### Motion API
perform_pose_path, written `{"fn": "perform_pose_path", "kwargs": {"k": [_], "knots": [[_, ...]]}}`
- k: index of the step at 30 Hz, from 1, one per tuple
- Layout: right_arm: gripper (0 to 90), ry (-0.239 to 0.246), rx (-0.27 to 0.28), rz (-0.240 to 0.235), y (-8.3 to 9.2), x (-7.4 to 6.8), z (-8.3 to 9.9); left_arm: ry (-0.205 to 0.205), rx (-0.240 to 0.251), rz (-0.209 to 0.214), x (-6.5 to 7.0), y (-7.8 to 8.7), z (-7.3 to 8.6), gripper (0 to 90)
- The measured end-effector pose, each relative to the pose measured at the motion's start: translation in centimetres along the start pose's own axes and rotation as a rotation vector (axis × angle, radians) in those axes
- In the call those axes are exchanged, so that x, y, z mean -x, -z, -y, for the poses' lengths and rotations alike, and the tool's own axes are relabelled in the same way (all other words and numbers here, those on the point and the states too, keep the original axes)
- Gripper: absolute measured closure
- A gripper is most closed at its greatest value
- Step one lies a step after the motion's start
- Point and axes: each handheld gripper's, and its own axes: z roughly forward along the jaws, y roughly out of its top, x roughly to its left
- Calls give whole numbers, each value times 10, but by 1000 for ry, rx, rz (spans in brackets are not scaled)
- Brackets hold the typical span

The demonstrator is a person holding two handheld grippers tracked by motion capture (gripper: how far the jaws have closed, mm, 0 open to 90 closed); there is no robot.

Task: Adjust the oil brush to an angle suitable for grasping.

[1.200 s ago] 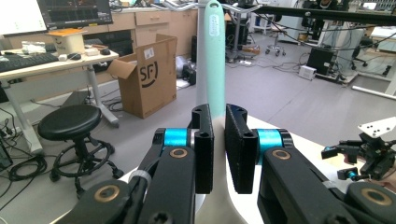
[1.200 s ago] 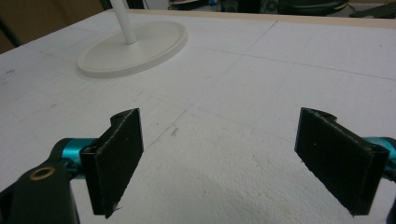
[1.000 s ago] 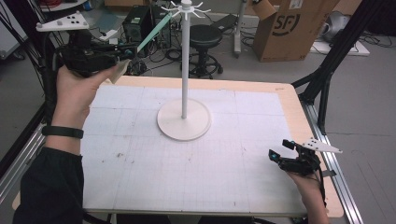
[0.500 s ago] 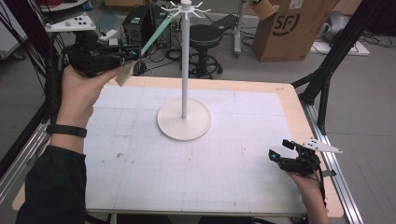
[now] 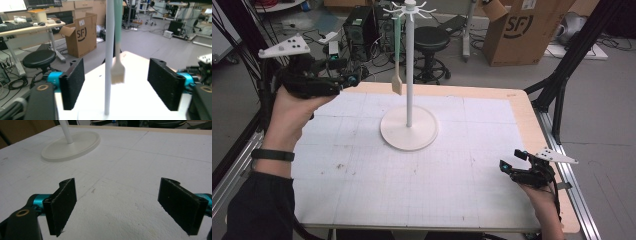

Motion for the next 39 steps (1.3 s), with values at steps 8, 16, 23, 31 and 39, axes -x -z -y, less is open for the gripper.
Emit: {"fn": "perform_pose_path", "kwargs": {"k": [8,16,23,31,39], "knots": [[145,0,-6,0,0,-1,0,-33,-18,22,14,11,47,282],[145,4,-15,2,-1,-1,1,-4,1,48,23,23,110,265],[145,7,-21,5,-2,-1,2,54,4,52,17,32,154,239],[145,10,-24,5,-3,-1,3,81,-4,49,16,32,184,213],[145,6,-31,9,-4,-2,4,112,6,35,16,33,210,206]]}}
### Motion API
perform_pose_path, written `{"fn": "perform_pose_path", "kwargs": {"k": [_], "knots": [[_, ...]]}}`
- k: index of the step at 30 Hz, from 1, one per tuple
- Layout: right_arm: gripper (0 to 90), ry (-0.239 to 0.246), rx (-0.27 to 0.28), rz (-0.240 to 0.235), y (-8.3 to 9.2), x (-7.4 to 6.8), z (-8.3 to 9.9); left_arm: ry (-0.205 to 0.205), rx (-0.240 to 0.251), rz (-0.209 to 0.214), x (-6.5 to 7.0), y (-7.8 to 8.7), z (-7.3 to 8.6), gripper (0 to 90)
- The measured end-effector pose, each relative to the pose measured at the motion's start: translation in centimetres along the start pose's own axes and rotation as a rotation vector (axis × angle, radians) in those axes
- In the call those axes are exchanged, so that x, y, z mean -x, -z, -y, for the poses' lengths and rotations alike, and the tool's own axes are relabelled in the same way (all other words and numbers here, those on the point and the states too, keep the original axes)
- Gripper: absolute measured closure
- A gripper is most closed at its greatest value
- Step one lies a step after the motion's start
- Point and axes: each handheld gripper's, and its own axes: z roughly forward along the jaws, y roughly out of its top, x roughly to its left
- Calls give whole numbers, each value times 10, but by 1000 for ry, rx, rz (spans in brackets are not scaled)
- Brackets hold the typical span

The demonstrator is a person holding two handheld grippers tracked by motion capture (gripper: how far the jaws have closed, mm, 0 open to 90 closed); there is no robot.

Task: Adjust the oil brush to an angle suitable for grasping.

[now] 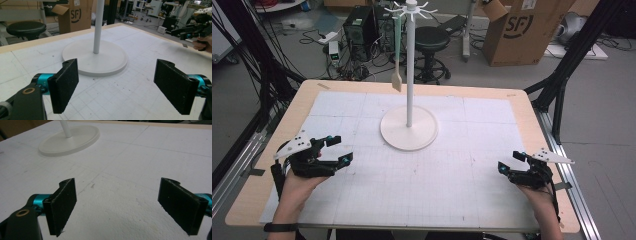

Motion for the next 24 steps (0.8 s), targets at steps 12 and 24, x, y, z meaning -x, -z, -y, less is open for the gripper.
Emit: {"fn": "perform_pose_path", "kwargs": {"k": [12,24], "knots": [[145,5,-4,5,-1,1,1,4,-27,-4,-1,0,18,196],[145,13,-16,6,-4,0,2,21,-32,-22,-5,2,23,173]]}}
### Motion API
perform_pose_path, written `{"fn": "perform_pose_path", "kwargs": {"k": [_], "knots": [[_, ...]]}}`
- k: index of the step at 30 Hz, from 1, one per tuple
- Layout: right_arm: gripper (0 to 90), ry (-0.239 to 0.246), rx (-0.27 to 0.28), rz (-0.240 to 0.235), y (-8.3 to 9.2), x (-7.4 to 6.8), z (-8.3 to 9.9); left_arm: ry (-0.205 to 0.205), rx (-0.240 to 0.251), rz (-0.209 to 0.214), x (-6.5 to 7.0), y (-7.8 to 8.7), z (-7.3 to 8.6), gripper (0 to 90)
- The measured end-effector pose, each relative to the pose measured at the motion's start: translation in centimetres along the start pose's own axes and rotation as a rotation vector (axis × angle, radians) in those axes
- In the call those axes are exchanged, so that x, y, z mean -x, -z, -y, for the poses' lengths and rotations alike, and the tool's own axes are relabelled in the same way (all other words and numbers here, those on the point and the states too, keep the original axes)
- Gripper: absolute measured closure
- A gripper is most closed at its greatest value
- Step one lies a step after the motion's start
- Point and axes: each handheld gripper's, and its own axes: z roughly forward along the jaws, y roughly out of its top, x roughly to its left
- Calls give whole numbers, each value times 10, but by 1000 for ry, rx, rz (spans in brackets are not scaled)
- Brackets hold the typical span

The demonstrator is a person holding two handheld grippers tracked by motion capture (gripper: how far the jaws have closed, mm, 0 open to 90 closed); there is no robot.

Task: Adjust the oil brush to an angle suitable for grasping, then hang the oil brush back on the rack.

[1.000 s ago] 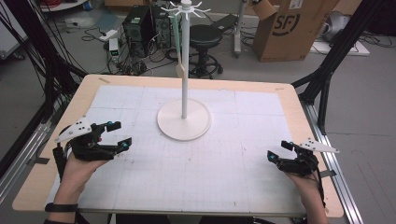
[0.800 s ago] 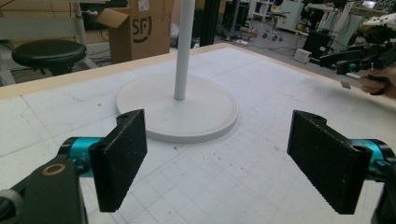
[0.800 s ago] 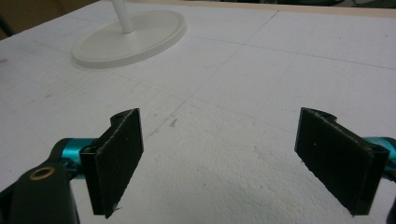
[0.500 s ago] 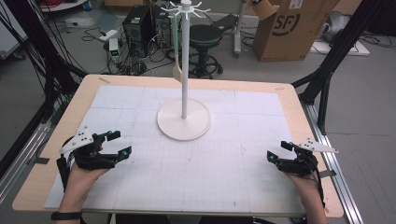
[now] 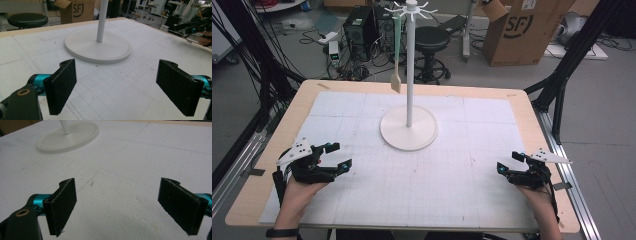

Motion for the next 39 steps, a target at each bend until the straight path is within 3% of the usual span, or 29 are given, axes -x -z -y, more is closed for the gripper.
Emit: {"fn": "perform_pose_path", "kwargs": {"k": [26,39], "knots": [[145,-11,-7,3,-3,1,0,4,-31,8,0,1,6,173],[145,-10,-10,7,0,2,2,17,-8,9,-3,1,5,173]]}}
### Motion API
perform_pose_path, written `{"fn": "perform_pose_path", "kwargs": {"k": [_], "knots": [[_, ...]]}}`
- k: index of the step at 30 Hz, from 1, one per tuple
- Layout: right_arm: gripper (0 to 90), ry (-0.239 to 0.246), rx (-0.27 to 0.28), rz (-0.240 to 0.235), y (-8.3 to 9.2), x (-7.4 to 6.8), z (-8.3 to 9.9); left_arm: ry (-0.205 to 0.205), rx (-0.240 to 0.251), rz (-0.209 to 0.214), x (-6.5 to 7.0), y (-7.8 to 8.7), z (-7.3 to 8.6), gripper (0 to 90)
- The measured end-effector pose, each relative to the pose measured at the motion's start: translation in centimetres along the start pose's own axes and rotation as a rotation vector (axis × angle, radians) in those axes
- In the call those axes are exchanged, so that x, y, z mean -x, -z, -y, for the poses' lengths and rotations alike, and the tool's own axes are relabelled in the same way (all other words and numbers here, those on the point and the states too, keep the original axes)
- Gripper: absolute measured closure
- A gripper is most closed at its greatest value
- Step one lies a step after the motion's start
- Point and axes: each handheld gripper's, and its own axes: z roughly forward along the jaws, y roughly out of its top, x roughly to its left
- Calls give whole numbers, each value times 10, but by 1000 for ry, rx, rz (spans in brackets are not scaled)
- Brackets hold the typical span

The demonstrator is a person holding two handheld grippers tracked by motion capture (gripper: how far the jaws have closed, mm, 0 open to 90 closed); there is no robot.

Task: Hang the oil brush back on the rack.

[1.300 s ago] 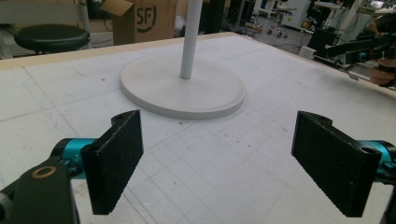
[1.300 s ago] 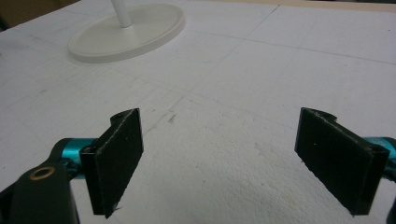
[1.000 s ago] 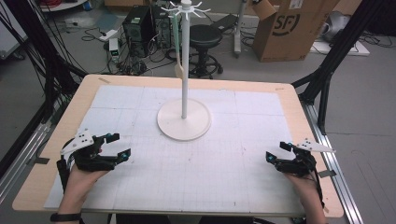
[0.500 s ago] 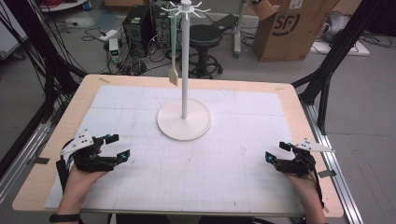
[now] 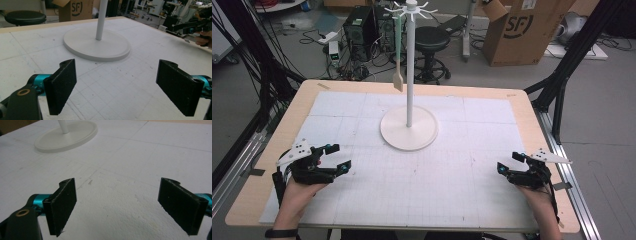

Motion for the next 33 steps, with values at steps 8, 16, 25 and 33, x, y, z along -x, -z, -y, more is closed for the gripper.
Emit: {"fn": "perform_pose_path", "kwargs": {"k": [8,16,25,33], "knots": [[145,0,4,-3,-2,1,0,-1,-7,-3,1,2,0,173],[145,8,1,-3,-1,-1,0,0,-6,-4,0,2,0,173],[145,6,1,-4,-1,-1,0,-4,-19,-4,1,1,1,173],[145,11,4,-5,-2,0,0,-4,-28,-9,1,1,1,173]]}}
